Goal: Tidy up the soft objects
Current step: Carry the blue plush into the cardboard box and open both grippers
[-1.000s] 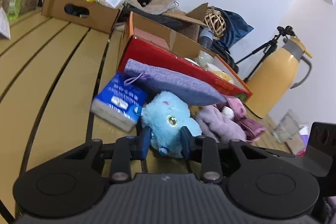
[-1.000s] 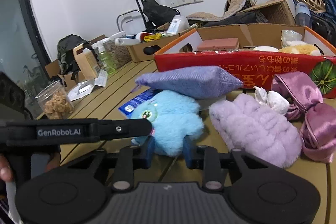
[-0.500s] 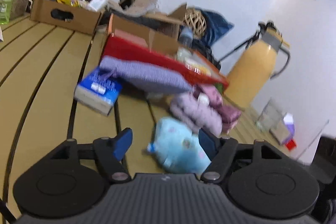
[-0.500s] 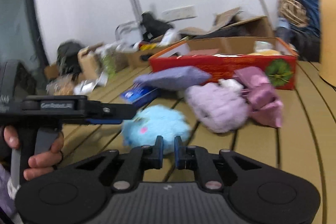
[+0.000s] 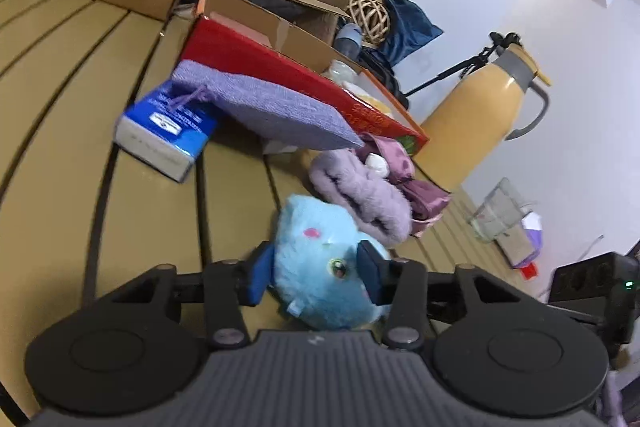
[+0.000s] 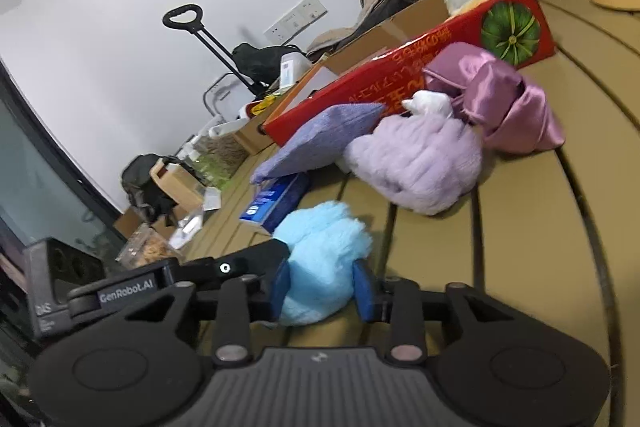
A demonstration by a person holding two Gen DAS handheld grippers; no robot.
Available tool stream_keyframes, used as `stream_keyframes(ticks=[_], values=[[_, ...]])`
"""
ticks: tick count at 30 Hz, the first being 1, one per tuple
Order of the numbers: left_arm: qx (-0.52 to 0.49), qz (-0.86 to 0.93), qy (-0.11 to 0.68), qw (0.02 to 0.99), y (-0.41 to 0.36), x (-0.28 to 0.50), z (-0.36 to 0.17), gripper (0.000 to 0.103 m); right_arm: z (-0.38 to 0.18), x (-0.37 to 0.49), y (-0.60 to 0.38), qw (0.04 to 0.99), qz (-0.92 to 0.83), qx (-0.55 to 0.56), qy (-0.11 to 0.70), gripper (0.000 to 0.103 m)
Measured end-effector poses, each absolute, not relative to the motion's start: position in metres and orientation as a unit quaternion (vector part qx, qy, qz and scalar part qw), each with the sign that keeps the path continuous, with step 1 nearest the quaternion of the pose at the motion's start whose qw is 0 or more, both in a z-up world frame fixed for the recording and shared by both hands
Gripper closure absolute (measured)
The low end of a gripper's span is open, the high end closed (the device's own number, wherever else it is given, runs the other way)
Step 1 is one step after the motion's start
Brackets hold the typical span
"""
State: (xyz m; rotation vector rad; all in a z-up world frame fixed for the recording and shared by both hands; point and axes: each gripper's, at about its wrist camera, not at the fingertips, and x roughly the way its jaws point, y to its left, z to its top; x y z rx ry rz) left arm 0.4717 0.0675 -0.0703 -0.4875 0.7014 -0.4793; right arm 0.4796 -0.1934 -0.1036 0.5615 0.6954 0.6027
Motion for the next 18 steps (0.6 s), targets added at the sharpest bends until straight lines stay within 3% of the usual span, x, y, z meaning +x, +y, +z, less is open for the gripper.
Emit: stream_keyframes(ticks=[5,10,18], values=[[-0.274,-0.268,0.273,0.882,0.073,0.467,-0.04,0.06,-0.059,0.464,-0.191,0.891,0.288,0.223,0.272,0.073],[-0.27,-0.271,0.23,0.895,0.077,0.534,0.015,0.06,0.0,0.525,-0.187,0.904,0.306,0.195,0.228,0.074],[-0.226,-0.222,0.299,0.9,0.06,0.688,0.04,0.06,0.011,0.676,-0.179,0.891,0.284,0.223,0.274,0.074]])
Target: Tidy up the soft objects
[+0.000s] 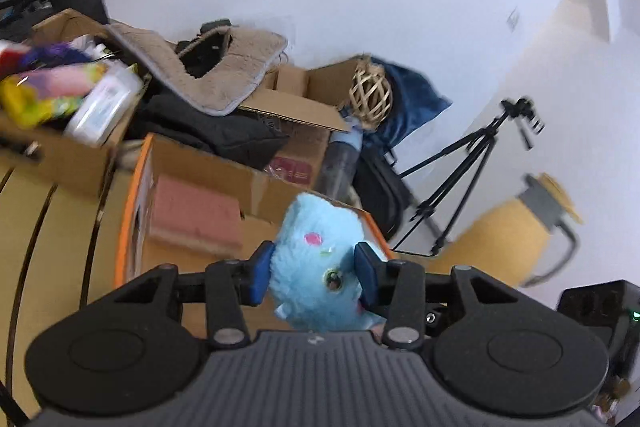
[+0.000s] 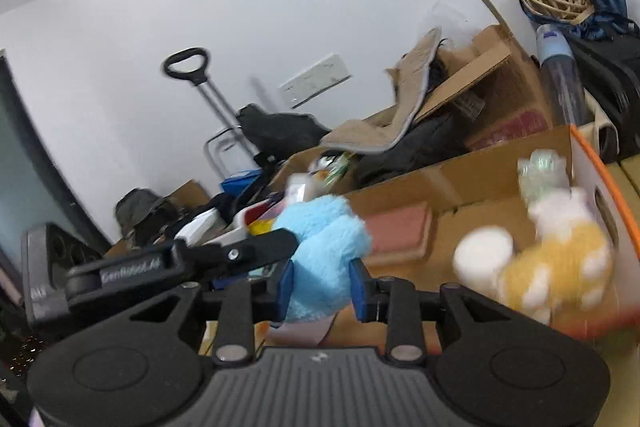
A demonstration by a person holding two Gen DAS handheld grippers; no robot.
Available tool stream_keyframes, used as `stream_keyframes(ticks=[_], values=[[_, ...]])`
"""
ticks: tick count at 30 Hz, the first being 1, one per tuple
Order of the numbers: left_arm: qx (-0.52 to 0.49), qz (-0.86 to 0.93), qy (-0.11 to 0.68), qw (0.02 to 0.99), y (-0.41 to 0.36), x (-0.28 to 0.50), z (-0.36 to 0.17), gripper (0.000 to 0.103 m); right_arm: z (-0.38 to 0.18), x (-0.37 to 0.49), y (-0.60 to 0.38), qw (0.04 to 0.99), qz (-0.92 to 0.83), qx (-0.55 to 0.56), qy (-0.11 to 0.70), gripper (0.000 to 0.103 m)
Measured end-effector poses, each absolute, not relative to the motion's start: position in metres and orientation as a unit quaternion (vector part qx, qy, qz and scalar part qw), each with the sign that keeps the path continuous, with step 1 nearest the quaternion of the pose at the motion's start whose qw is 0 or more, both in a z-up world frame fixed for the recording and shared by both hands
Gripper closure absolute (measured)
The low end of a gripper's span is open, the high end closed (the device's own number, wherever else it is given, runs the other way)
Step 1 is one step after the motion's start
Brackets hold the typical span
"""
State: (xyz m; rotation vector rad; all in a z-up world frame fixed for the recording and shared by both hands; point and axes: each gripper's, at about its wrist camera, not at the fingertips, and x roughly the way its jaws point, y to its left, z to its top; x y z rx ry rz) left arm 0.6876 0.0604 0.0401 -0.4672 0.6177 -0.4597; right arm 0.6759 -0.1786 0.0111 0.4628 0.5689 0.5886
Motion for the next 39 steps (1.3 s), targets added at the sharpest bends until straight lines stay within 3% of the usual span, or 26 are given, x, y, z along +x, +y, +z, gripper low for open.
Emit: stream_keyframes(ticks=[9,12,19,25,31,35,39], values=[[-0.183,-0.148,0.378,0.895,0.007,0.82,-0.007,0.057,-0.032,0.805,-0.188,0.908,0.159,0.19,0.339,0.076],[-0.172,-0.153,0.379,0.896,0.0,0.822,-0.013,0.057,-0.047,0.825,-0.186,0.9,0.124,0.167,0.384,0.076],[-0.131,-0.143,0.357,0.914,0.015,0.791,0.031,0.056,-0.022,0.807,-0.19,0.906,0.136,0.159,0.367,0.074],[-0.094,-0.131,0.316,0.935,0.037,0.709,0.094,0.051,0.048,0.741,-0.206,0.922,0.158,0.128,0.331,0.061],[-0.026,-0.129,0.262,0.956,0.043,0.578,0.139,0.036,0.11,0.642,-0.234,0.94,0.174,0.074,0.284,0.044],[0.025,-0.095,0.214,0.972,0.049,0.484,0.149,0.023,0.131,0.564,-0.255,0.951,0.181,0.052,0.244,0.024],[0.051,-0.066,0.143,0.986,0.061,0.385,0.133,0.013,0.121,0.476,-0.268,0.964,0.18,0.02,0.193,0.021]])
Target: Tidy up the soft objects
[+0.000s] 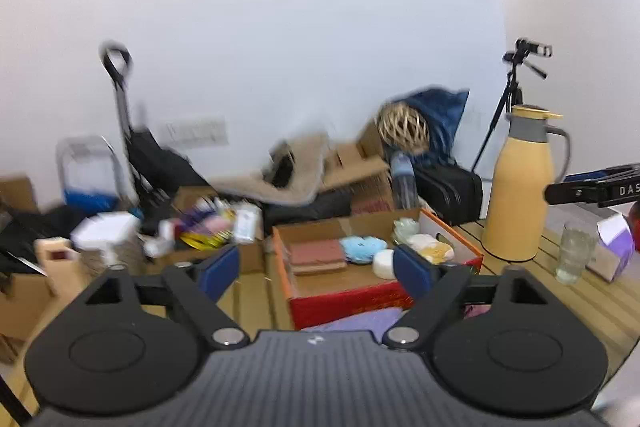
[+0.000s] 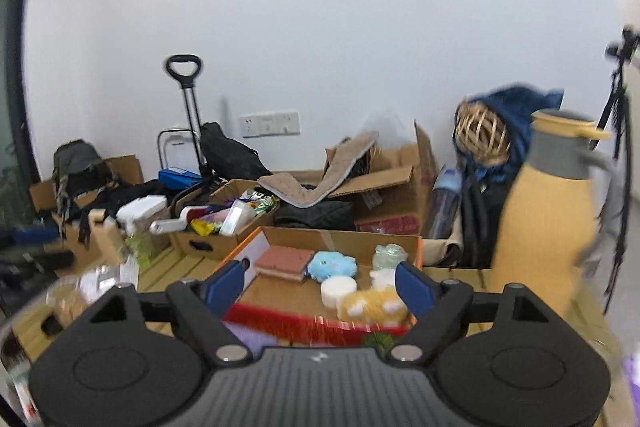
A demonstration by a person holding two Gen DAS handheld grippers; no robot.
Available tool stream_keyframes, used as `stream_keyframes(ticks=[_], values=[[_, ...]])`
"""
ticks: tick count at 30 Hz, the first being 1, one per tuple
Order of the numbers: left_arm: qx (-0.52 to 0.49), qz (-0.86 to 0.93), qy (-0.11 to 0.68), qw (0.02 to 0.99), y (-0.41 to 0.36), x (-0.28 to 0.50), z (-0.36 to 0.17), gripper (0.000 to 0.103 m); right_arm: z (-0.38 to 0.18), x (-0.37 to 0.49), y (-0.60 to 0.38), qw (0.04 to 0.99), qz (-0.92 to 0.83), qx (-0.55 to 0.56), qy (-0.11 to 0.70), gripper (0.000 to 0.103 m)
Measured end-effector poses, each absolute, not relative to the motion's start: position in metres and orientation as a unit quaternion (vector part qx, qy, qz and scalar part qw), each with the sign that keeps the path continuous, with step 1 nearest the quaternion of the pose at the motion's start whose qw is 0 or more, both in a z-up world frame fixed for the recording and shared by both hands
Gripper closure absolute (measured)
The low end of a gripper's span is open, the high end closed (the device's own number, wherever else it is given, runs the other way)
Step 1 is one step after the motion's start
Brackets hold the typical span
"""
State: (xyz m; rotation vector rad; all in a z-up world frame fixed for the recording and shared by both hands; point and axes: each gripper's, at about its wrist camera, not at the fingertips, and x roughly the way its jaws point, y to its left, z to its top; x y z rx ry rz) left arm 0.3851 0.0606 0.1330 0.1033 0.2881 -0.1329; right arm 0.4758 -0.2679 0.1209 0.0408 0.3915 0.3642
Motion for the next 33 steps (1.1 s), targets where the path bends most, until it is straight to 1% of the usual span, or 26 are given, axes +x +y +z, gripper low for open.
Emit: stream_keyframes(ticks=[3,4,5,7,9,12,14,17,19,21,27,30,33], values=[[0.063,-0.037,0.099,0.992,0.065,0.316,0.116,0.005,0.105,0.411,-0.266,0.976,0.163,-0.01,0.146,0.019],[0.064,-0.029,0.091,0.993,0.064,0.295,0.109,0.005,0.102,0.39,-0.263,0.979,0.158,-0.019,0.125,0.016],[0.069,-0.026,0.083,0.994,0.062,0.274,0.103,0.003,0.098,0.369,-0.261,0.982,0.153,-0.024,0.105,0.012],[0.074,-0.019,0.065,0.995,0.058,0.239,0.092,0.0,0.092,0.332,-0.26,0.985,0.154,-0.022,0.079,0.01],[0.071,-0.006,0.061,0.996,0.054,0.207,0.079,0.0,0.085,0.298,-0.26,0.985,0.157,-0.012,0.066,0.009],[0.053,0.013,0.069,0.996,0.048,0.169,0.061,0.0,0.064,0.242,-0.265,0.989,0.138,0.038,0.043,0.008],[0.053,-0.005,0.063,0.997,0.045,0.145,0.051,0.0,0.049,0.215,-0.265,0.987,0.143,0.056,0.048,0.003],[0.062,-0.017,0.074,0.995,0.044,0.138,0.049,0.0,0.035,0.198,-0.256,0.985,0.151,0.024,0.079,0.003],[0.061,-0.004,0.069,0.996,0.044,0.136,0.051,0.0,0.033,0.194,-0.249,0.985,0.148,-0.002,0.084,0.003],[0.047,-0.005,0.069,0.997,0.047,0.138,0.051,0.0,0.032,0.193,-0.247,0.985,0.151,-0.001,0.085,0.003],[0.027,0.005,0.112,0.993,0.052,0.167,0.031,0.0,0.01,0.214,-0.238,0.981,0.15,0.017,0.122,0.003],[0.009,0.009,0.141,0.99,0.056,0.191,0.02,0.0,-0.007,0.23,-0.237,0.977,0.15,0.026,0.15,0.005],[0.006,-0.002,0.158,0.987,0.054,0.219,0.01,0.0,-0.02,0.252,-0.234,0.973,0.152,0.027,0.169,0.01]])
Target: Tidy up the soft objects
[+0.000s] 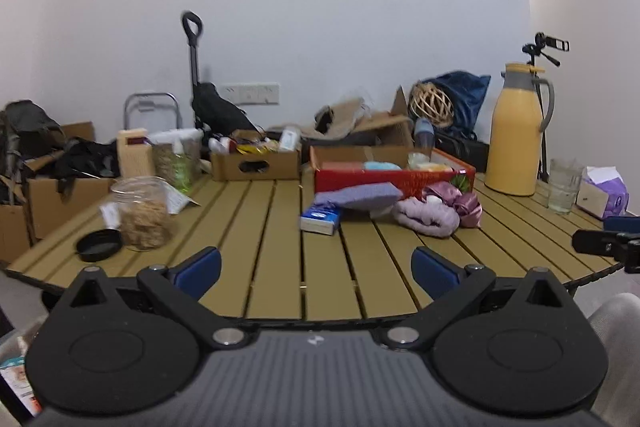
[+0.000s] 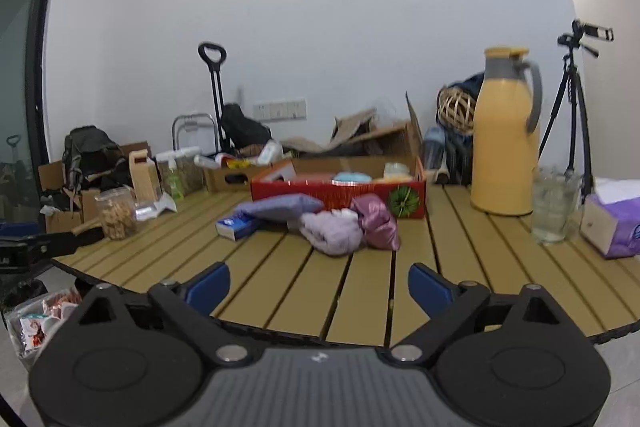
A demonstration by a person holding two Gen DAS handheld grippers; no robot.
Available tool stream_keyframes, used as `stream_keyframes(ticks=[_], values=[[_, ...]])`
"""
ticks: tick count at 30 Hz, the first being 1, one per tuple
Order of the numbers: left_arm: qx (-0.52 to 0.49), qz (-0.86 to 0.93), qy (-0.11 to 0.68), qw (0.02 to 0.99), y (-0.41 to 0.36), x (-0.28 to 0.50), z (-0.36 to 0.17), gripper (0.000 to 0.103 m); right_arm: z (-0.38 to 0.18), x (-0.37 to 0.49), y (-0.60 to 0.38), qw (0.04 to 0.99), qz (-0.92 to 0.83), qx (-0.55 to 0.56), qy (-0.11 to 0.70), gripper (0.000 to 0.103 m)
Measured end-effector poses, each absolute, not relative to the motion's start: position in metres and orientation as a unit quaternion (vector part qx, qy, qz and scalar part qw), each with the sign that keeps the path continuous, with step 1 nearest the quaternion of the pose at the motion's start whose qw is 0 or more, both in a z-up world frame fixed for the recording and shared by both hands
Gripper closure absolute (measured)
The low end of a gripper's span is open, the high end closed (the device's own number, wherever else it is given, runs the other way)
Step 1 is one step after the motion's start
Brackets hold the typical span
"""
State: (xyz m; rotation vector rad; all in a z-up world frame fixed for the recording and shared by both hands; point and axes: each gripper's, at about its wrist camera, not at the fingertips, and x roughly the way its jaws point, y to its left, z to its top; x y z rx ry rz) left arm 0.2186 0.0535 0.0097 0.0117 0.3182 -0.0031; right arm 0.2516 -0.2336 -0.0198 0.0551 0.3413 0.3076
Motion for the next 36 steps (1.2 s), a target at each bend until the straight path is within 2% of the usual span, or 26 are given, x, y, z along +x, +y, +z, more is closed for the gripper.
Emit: stream_keyframes(ticks=[7,10,12,14,16,19,21,22,23,25,26,27,29,32,36], values=[[0.004,-0.03,0.19,0.981,0.05,0.322,0.002,0.0,-0.028,0.327,-0.225,0.966,0.162,0.048,0.197,0.015],[-0.032,-0.059,0.193,0.979,0.064,0.376,0.007,0.0,-0.025,0.369,-0.219,0.956,0.185,0.075,0.214,0.017],[-0.065,-0.071,0.224,0.97,0.077,0.423,0.007,0.0,-0.024,0.402,-0.206,0.951,0.2,0.075,0.222,0.018],[-0.095,-0.074,0.258,0.959,0.088,0.471,0.003,0.002,-0.025,0.435,-0.19,0.949,0.207,0.061,0.228,0.025],[-0.118,-0.072,0.28,0.95,0.095,0.506,-0.003,0.007,-0.025,0.47,-0.174,0.945,0.22,0.062,0.232,0.027],[-0.128,-0.081,0.304,0.941,0.095,0.549,-0.016,0.027,-0.029,0.527,-0.154,0.934,0.23,0.088,0.259,0.031],[-0.123,-0.079,0.329,0.933,0.09,0.568,-0.028,0.062,-0.038,0.559,-0.143,0.927,0.22,0.106,0.283,0.034],[-0.118,-0.082,0.334,0.932,0.087,0.571,-0.033,0.065,-0.044,0.574,-0.139,0.923,0.215,0.121,0.294,0.039],[-0.116,-0.078,0.33,0.933,0.085,0.57,-0.038,0.068,-0.051,0.585,-0.137,0.918,0.214,0.14,0.303,0.05],[-0.086,-0.075,0.311,0.944,0.079,0.564,-0.04,0.08,-0.065,0.596,-0.137,0.908,0.222,0.171,0.312,0.064],[-0.079,-0.073,0.304,0.947,0.078,0.562,-0.04,0.081,-0.07,0.598,-0.136,0.905,0.223,0.176,0.316,0.07],[-0.083,-0.074,0.3,0.947,0.078,0.561,-0.041,0.084,-0.074,0.599,-0.137,0.902,0.229,0.183,0.317,0.072],[-0.087,-0.081,0.295,0.948,0.081,0.558,-0.043,0.087,-0.075,0.596,-0.133,0.904,0.237,0.166,0.314,0.086],[-0.089,-0.08,0.271,0.955,0.083,0.55,-0.041,0.09,-0.07,0.582,-0.118,0.921,0.24,0.101,0.29,0.094],[-0.074,-0.073,0.237,0.966,0.078,0.538,-0.03,0.092,-0.062,0.566,-0.11,0.932,0.244,0.061,0.261,0.096]])
